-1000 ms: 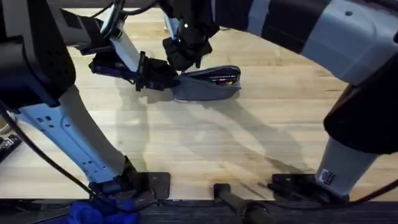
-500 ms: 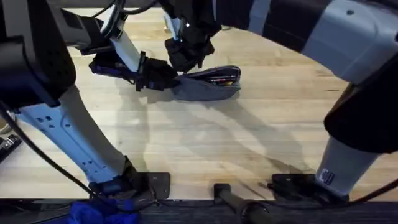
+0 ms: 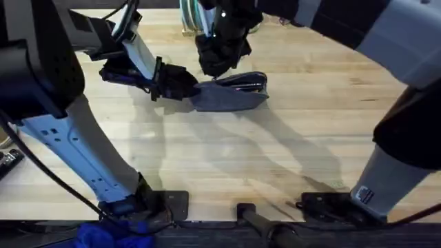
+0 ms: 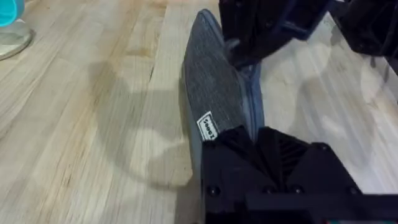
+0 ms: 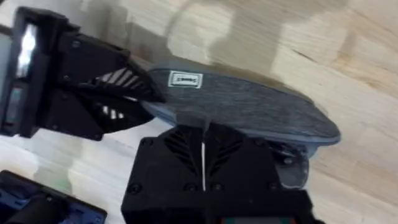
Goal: Unzip the bag, pick up the pens from the table one at a time and place them inside, then zip the bag closed.
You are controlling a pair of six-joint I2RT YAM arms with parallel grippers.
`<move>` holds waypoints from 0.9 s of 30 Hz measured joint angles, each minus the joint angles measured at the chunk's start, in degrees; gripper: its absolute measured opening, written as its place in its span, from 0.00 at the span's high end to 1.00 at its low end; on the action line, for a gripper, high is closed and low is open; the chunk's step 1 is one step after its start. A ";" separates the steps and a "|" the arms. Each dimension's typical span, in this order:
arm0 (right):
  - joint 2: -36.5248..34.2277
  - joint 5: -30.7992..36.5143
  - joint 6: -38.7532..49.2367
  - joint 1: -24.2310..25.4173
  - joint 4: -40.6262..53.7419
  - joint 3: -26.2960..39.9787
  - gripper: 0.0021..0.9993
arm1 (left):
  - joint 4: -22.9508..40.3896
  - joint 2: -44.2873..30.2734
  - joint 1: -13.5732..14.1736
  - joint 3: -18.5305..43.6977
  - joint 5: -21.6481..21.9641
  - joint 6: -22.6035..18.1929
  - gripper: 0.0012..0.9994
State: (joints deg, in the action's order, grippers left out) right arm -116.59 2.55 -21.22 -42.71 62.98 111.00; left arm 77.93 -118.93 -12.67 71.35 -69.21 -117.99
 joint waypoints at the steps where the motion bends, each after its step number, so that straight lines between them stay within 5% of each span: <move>1: 0.02 0.00 -0.04 0.30 0.40 0.00 0.97 | 0.02 0.00 0.00 0.00 0.00 0.00 0.96; 27: 0.00 -0.03 -2.22 5.82 4.83 0.02 0.97 | 0.02 0.00 0.00 0.00 0.20 0.00 0.96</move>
State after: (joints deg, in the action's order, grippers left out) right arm -116.60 2.52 -23.44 -36.89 67.81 111.02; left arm 77.95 -118.93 -12.67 71.35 -69.02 -117.99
